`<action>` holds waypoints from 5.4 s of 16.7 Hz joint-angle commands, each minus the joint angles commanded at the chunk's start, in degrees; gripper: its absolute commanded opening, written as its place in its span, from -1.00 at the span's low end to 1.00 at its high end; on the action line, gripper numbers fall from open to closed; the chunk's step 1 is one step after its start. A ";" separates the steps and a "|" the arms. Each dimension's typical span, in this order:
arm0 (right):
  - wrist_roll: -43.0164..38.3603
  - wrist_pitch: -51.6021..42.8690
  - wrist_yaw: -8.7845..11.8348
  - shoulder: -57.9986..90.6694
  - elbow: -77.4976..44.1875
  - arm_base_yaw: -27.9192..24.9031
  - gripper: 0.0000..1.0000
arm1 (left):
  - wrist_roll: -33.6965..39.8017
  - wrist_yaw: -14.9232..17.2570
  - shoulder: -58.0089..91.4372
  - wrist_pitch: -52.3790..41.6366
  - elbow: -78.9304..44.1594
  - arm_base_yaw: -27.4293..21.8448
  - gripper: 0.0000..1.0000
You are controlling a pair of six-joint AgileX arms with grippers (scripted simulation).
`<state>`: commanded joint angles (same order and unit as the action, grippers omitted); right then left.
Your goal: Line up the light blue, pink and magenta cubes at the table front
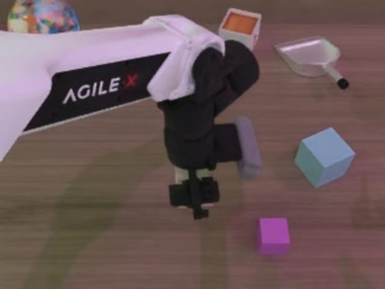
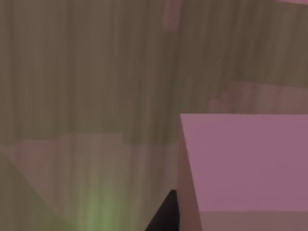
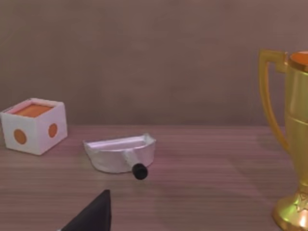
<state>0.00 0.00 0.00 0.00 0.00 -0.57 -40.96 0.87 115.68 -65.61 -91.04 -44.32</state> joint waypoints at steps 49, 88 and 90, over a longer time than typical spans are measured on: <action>0.00 0.00 0.00 0.00 0.00 0.00 1.00 | 2.44 -0.08 1.66 4.06 2.17 -6.27 1.00; 9.47 -67.13 -0.11 117.91 -95.04 -16.49 1.00 | 40.96 -0.87 -115.68 65.61 91.04 45.46 1.00; 9.47 -67.13 -0.11 117.91 -95.04 -16.49 1.00 | 40.96 -0.87 -115.68 65.61 91.04 45.46 1.00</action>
<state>9.47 -67.12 -0.10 117.91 -95.04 -17.06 0.00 0.00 0.00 0.00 0.00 1.15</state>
